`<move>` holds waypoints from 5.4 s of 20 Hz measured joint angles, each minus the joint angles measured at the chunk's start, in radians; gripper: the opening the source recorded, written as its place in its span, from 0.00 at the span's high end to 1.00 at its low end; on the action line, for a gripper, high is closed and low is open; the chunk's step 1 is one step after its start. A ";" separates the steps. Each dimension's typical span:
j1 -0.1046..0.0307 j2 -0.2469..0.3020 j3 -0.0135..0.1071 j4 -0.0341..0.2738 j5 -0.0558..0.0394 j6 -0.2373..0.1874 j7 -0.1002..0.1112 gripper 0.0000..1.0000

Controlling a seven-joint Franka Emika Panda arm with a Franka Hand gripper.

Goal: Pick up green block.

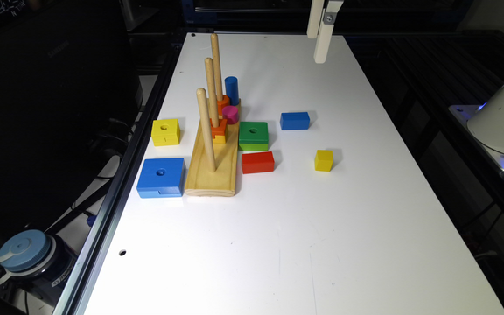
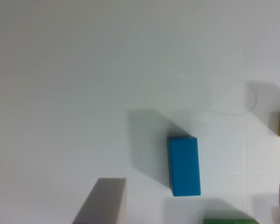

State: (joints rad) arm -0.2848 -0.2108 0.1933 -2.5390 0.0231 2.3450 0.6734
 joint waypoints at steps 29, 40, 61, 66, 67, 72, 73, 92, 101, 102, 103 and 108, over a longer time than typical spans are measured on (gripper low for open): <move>0.000 0.000 0.000 0.000 0.0000 0.000 0.000 0.00; 0.000 0.001 0.012 0.009 0.0000 0.005 0.006 0.00; 0.000 0.232 0.064 0.252 -0.0146 0.012 0.068 0.00; 0.001 0.262 0.098 0.287 -0.0274 0.012 0.110 0.00; 0.001 0.268 0.103 0.292 -0.0317 0.012 0.117 0.00; 0.001 0.287 0.128 0.313 -0.0386 0.012 0.146 0.00; 0.001 0.288 0.130 0.315 -0.0398 0.011 0.149 0.00; 0.000 0.370 0.132 0.327 -0.0774 0.051 0.175 0.00; 0.000 0.429 0.131 0.329 -0.1110 0.093 0.199 0.00; 0.000 0.429 0.131 0.329 -0.1110 0.093 0.199 0.00; 0.000 0.432 0.131 0.327 -0.1112 0.094 0.199 0.00; 0.000 0.490 0.128 0.325 -0.1410 0.148 0.217 0.00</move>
State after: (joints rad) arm -0.2849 0.2795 0.3211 -2.2140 -0.1179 2.4926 0.8903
